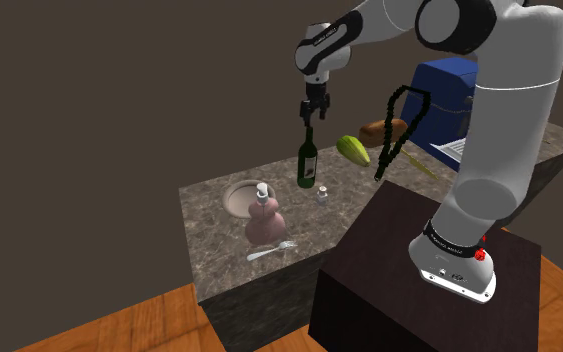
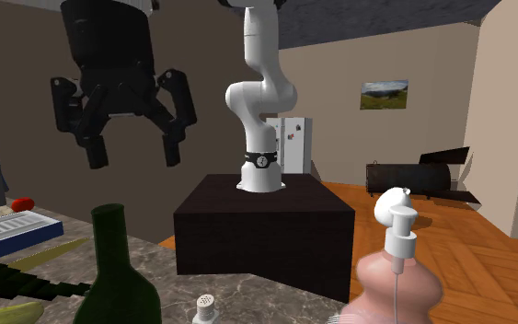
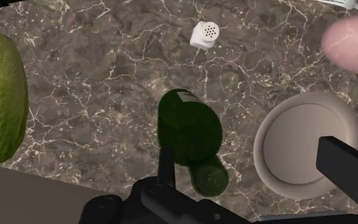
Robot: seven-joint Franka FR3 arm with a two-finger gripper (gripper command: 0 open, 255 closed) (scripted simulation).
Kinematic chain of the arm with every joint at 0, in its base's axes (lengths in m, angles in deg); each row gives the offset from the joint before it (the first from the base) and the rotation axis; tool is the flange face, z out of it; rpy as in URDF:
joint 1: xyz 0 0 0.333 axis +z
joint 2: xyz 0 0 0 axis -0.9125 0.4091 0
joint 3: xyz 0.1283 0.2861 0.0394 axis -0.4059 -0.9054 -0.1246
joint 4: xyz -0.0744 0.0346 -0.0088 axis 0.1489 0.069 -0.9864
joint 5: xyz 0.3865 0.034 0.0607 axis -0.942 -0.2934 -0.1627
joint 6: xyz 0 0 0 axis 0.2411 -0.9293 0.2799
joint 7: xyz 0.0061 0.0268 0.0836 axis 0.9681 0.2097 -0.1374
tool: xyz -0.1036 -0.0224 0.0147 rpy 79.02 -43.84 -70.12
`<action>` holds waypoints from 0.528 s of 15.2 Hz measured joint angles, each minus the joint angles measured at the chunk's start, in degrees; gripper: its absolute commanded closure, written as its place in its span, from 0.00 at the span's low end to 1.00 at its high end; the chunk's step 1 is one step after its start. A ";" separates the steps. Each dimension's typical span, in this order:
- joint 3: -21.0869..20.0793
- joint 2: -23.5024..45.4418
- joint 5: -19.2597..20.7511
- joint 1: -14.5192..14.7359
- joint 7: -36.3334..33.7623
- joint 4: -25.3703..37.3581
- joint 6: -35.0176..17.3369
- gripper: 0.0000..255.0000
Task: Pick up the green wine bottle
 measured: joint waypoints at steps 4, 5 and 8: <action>-0.31 7.26 -1.71 -1.55 1.28 6.82 0.42 0.00; -0.42 8.12 -1.93 -1.66 1.36 7.23 0.02 0.00; -0.63 9.48 -2.36 -1.82 1.65 6.90 -1.59 0.00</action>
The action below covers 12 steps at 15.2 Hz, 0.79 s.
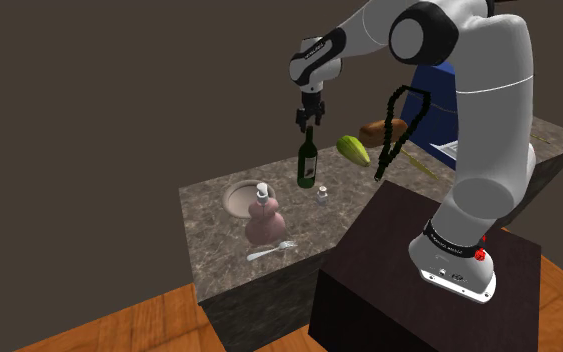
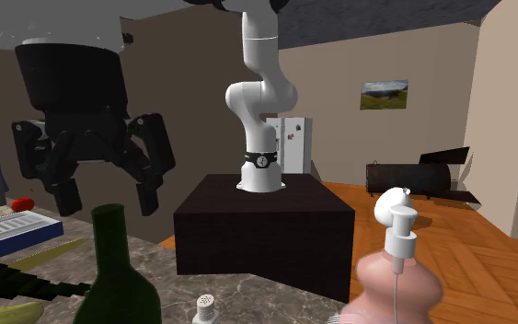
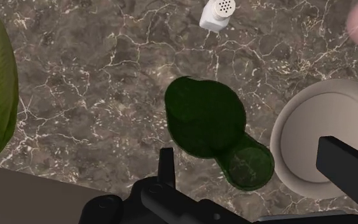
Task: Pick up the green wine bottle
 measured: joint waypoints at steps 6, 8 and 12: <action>-0.26 1.50 -0.50 -0.20 0.36 -0.45 -1.95 1.00; -0.26 1.48 -0.51 -0.20 0.36 -0.49 -2.00 1.00; -0.25 1.51 -0.52 -0.22 0.38 -0.45 -2.01 1.00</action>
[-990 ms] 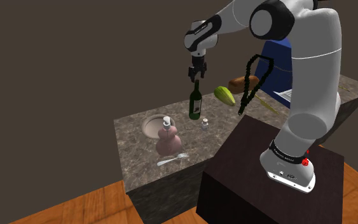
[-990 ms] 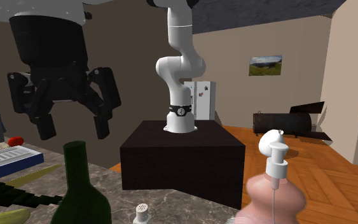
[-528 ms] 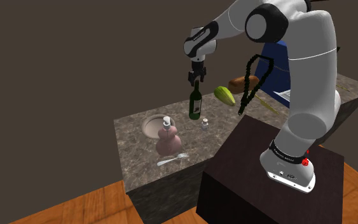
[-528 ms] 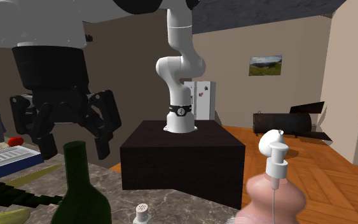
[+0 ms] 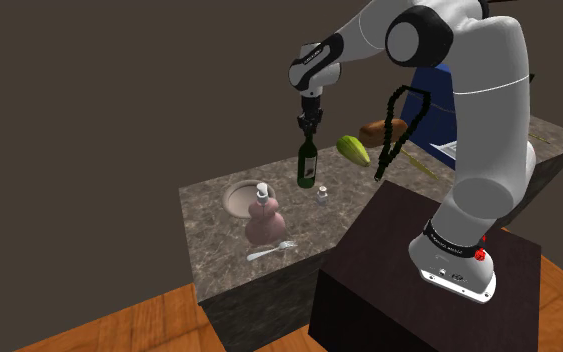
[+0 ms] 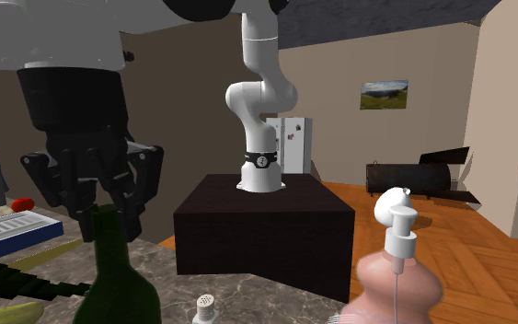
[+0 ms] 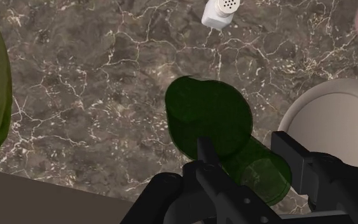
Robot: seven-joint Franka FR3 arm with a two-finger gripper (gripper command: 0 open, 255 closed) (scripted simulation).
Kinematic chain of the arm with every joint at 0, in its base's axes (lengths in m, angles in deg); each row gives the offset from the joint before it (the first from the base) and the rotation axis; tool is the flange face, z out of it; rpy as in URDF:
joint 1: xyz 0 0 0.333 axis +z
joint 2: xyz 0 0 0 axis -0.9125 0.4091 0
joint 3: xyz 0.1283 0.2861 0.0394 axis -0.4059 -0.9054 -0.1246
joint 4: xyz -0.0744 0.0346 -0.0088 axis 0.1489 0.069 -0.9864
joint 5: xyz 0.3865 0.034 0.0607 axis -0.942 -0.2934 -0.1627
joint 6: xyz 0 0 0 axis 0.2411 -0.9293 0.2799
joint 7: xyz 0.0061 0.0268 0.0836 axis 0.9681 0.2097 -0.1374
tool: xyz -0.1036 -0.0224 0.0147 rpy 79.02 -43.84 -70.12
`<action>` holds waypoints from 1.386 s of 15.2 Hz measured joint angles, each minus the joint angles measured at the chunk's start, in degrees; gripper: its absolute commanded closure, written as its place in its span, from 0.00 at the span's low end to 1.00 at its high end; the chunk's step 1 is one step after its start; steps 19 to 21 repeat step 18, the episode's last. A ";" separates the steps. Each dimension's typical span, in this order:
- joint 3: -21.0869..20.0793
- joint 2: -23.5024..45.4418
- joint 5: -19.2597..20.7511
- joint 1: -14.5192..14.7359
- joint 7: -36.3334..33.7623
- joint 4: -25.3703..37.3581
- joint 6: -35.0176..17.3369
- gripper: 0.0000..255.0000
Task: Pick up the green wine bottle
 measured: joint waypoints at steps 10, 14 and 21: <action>0.51 -2.87 0.95 0.29 -0.55 0.91 3.78 1.00; 0.72 -4.31 1.46 0.50 -1.04 2.28 6.51 1.00; 0.89 -5.44 1.87 0.61 -1.36 3.47 8.78 1.00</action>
